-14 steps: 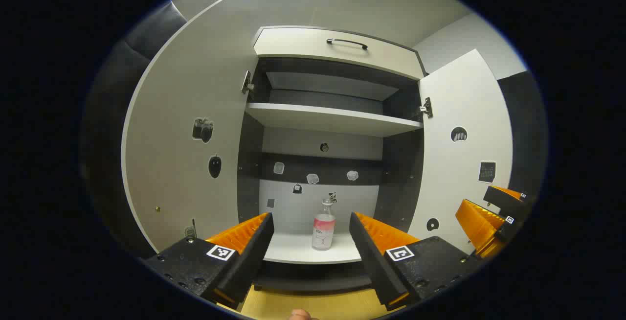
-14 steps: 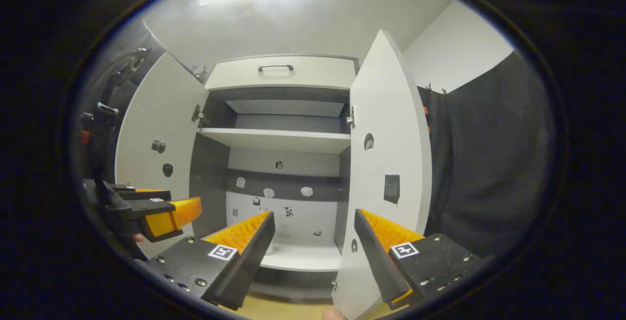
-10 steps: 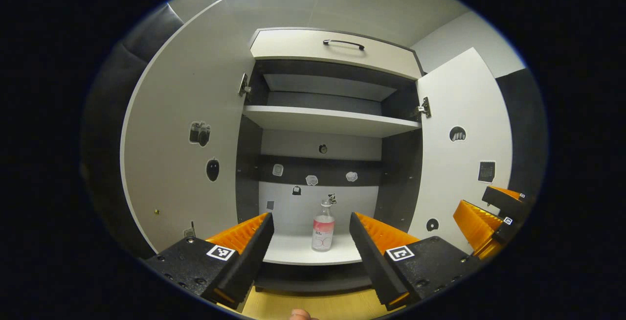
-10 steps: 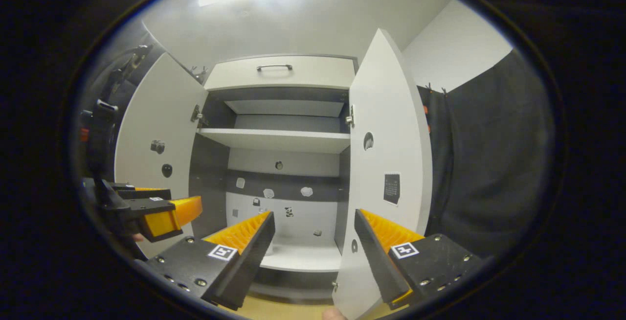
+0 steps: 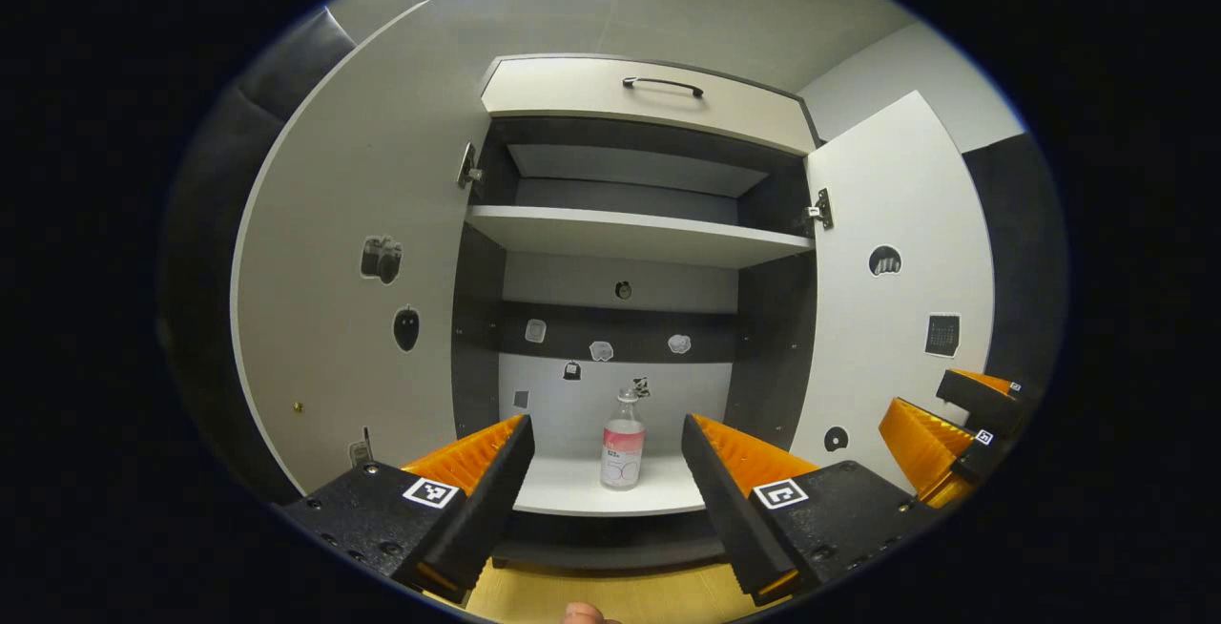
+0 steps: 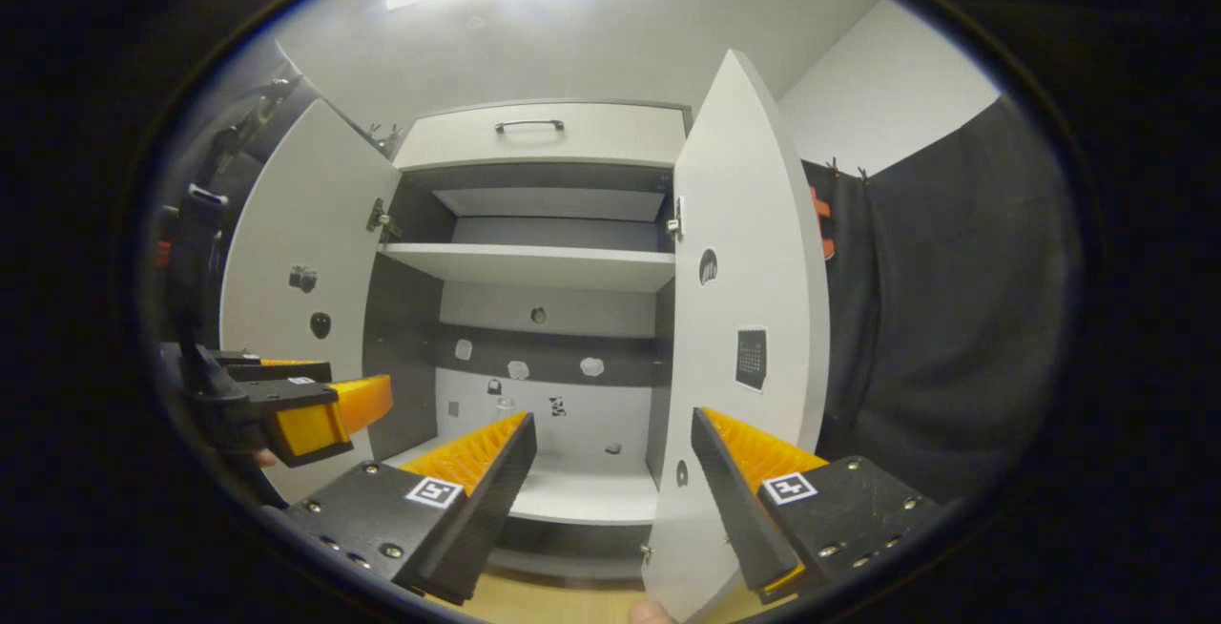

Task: Grasp the bottle in the cabinet with the left hand and place it on the coaster, then close the right door with the right hand and the left door with the left hand.

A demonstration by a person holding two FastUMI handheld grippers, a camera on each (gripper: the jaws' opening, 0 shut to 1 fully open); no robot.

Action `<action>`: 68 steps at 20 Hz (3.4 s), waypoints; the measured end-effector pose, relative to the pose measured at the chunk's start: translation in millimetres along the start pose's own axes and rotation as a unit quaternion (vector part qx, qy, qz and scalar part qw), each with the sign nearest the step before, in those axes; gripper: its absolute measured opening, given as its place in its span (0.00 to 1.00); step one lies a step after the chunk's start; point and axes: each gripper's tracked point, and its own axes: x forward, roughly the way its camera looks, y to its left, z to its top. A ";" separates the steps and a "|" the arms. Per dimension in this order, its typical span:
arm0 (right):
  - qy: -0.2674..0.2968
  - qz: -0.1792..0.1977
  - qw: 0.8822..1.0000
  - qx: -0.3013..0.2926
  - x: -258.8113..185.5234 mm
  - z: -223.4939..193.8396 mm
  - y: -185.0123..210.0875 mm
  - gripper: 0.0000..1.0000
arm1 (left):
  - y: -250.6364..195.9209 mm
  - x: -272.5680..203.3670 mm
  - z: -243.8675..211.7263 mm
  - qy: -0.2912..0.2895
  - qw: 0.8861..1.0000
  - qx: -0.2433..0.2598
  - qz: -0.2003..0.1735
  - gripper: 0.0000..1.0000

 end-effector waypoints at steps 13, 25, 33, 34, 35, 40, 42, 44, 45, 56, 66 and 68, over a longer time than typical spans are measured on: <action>-0.014 -0.029 0.999 0.005 -14.4 13.1 -26.2 0.97 | -7.3 68.4 -40.8 0.038 0.999 0.004 -0.022 0.96; -0.031 -0.069 0.997 0.031 -44.2 37.2 -48.4 0.98 | -13.4 182.7 -119.2 0.072 0.996 0.013 -0.051 0.97; -0.031 -0.131 0.991 0.006 -67.6 43.0 -77.6 0.98 | -4.2 244.8 -172.5 0.111 0.993 0.033 -0.022 0.97; -0.030 -0.139 0.990 0.004 -69.7 42.7 -82.2 0.98 | -5.9 250.0 -169.6 0.105 0.993 0.037 -0.024 0.97; -0.028 -0.145 0.989 0.002 -71.8 40.7 -85.6 0.97 | -7.6 255.0 -164.0 0.095 0.994 0.040 -0.025 0.97; -0.020 -0.156 0.987 0.008 -71.7 33.7 -95.7 0.98 | -10.5 276.7 -157.6 0.088 0.994 0.063 -0.023 0.96; -0.019 -0.158 0.987 0.007 -71.2 31.8 -97.4 0.98 | -9.8 283.6 -162.9 0.097 0.993 0.065 -0.020 0.94; -0.018 -0.161 0.987 0.002 -74.2 29.5 -99.0 0.98 | -10.7 285.5 -161.2 0.099 0.993 0.057 -0.020 0.78; -0.018 -0.162 0.987 0.000 -75.1 29.2 -100.0 0.98 | -11.7 284.8 -162.5 0.103 0.993 0.052 -0.022 0.78; -0.026 -0.138 0.990 0.022 -79.3 29.8 -102.2 0.98 | -34.6 215.9 -132.3 0.091 0.991 0.011 -0.102 0.76; -0.047 -0.099 0.994 0.015 -85.6 43.4 -99.3 0.98 | -61.4 79.3 -137.2 0.056 0.973 0.054 -0.215 0.75; -0.051 -0.098 0.994 0.010 -84.3 46.5 -102.8 0.98 | -68.7 51.9 -156.0 0.065 0.967 0.063 -0.239 0.76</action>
